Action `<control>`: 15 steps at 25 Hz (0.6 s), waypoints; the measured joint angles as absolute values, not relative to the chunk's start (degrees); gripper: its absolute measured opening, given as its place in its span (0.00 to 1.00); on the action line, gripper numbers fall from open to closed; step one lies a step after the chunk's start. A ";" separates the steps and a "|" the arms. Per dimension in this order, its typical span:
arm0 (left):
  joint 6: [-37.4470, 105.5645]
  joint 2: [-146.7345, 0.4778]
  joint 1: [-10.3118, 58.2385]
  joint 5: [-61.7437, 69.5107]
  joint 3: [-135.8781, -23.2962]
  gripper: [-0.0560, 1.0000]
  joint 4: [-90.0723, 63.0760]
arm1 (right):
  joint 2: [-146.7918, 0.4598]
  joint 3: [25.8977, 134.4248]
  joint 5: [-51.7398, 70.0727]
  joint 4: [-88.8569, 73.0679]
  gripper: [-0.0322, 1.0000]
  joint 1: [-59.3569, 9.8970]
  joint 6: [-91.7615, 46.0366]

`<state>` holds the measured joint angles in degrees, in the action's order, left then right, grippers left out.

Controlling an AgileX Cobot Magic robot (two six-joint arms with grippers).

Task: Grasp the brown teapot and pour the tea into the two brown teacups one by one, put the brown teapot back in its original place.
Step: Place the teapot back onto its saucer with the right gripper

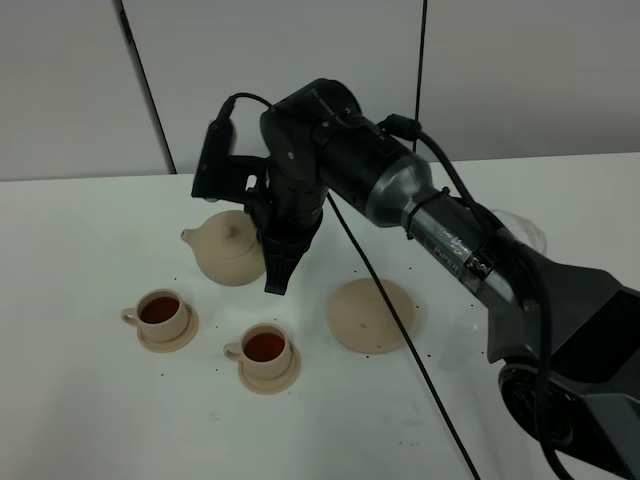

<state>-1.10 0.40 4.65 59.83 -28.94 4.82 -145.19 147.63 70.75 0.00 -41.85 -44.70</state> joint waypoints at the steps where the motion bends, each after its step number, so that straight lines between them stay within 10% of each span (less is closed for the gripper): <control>1: -1.10 0.40 4.65 59.83 -28.94 0.32 4.82 | -145.19 147.63 70.75 -0.56 0.12 -41.38 -44.32; 15: -1.10 0.40 4.65 59.83 -28.94 0.32 4.82 | -145.19 147.63 70.75 -1.41 0.12 -38.60 -37.89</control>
